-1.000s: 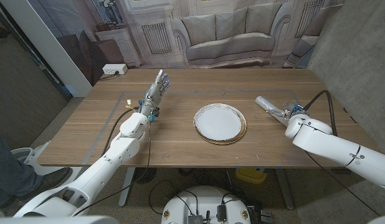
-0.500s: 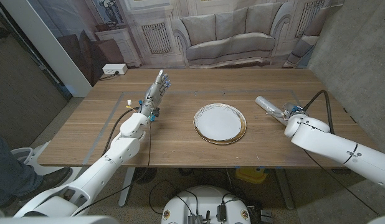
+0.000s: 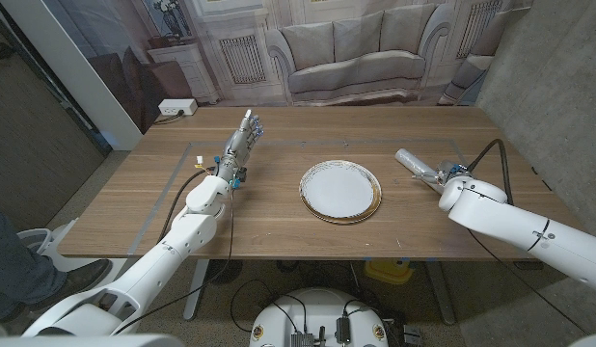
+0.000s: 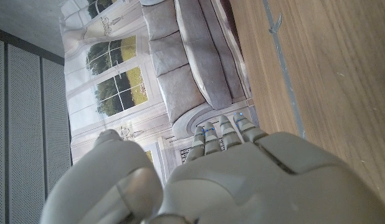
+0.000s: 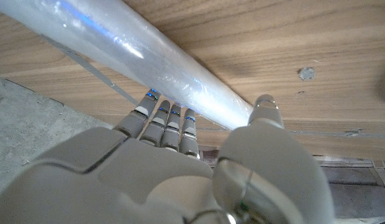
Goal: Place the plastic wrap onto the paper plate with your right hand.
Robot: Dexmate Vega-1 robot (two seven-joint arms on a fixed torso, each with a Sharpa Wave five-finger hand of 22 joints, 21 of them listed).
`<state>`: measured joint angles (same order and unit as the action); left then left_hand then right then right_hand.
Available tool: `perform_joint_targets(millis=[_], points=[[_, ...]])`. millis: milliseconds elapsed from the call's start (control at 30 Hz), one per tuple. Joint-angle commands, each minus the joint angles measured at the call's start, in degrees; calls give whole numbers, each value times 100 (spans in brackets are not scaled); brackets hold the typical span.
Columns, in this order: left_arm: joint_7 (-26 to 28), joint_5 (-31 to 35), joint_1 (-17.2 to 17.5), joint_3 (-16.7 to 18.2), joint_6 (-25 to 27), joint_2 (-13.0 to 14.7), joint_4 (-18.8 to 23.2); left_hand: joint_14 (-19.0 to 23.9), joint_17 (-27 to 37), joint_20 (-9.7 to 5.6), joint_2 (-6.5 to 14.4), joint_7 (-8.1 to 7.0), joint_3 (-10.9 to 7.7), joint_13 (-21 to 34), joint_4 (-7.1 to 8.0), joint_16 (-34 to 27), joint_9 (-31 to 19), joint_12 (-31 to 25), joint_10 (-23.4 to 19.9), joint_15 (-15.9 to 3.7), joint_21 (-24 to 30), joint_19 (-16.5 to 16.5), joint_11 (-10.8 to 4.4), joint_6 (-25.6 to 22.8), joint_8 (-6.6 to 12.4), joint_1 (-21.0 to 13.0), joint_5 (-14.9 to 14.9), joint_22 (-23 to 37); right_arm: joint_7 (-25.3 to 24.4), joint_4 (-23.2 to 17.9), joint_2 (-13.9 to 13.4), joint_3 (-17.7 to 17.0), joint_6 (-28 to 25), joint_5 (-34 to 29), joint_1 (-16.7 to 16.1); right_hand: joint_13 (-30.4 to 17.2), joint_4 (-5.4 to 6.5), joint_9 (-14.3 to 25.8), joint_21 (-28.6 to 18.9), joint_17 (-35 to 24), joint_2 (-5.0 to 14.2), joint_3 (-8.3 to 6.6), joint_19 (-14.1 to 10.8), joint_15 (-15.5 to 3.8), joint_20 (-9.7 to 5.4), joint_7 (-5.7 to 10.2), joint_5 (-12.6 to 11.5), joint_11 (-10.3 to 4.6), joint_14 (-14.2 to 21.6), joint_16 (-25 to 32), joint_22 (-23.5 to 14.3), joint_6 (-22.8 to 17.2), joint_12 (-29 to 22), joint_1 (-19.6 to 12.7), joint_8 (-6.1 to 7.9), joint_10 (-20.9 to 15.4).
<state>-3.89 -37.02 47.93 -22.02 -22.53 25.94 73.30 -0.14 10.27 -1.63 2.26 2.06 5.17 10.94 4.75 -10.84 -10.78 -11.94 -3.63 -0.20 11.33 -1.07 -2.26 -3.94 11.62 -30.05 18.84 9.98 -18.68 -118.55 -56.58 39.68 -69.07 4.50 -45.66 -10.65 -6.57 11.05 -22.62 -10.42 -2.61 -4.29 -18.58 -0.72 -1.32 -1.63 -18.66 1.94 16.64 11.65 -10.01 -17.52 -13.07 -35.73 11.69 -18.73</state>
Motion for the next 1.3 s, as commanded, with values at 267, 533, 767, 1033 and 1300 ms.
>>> perform_joint_targets(millis=[267, 533, 767, 1033, 1300], points=[[43, 26, -84, -16, 9, -54, -94, 17, 25, -19, 9, -8, 57, 0, 4, 8, -16, 9, -69, -23, -20, -85, 14, -68, 9, -42, -4, 27, 64, 234, 84, 104, 7, 29, 148, 2, -67, 26, 21, -7, 29, -42, -106, -41, -31, -1, -55, -35, 86, -5, -12, -91, -33, -141, 69, -104], [44, 34, -116, -26, 16, -71, -136, 23, 25, -17, 14, -17, 65, 0, 6, 5, -16, 10, -70, -22, -19, -90, 12, -81, 13, -44, -5, 27, 90, 352, 116, 144, 64, 26, 204, 2, -96, 28, 31, -5, 59, -70, -162, -73, -59, -12, -80, -48, 108, -11, -13, -131, -28, -231, 75, -119], [9, -7, -131, -34, 16, -120, -240, 27, 25, -7, 19, -21, 73, 0, 8, 3, -16, 12, -69, -21, -19, -95, 1, -76, 9, -47, -6, 27, 126, 489, 187, 223, 65, 12, 280, 2, -147, 30, 29, -2, 99, -114, -301, -112, -103, -24, -119, -92, 215, 4, -14, -228, -32, -391, 96, -170], [8, 10, -177, -37, 37, -111, -261, 27, 25, 4, 23, -21, 82, 1, 9, 4, -17, 15, -65, -24, -17, -100, 3, -80, 8, -50, -7, 28, 137, 583, 233, 269, 67, -6, 338, 2, -214, 34, 34, 1, 202, -209, -467, -195, -153, 14, -160, -133, 333, 10, -16, -384, -49, -665, 128, -279], [-19, 4, -225, -62, 82, -134, -310, 30, 25, 10, 28, -20, 93, 1, 11, 3, -17, 16, -68, -22, -17, -108, 9, -79, 6, -53, -8, 28, 153, 690, 307, 214, 24, 62, 360, 4, -291, 41, -7, 3, 355, -362, -867, -281, -278, 53, -171, -149, 519, 11, -14, -526, -68, -1132, 128, -453]])
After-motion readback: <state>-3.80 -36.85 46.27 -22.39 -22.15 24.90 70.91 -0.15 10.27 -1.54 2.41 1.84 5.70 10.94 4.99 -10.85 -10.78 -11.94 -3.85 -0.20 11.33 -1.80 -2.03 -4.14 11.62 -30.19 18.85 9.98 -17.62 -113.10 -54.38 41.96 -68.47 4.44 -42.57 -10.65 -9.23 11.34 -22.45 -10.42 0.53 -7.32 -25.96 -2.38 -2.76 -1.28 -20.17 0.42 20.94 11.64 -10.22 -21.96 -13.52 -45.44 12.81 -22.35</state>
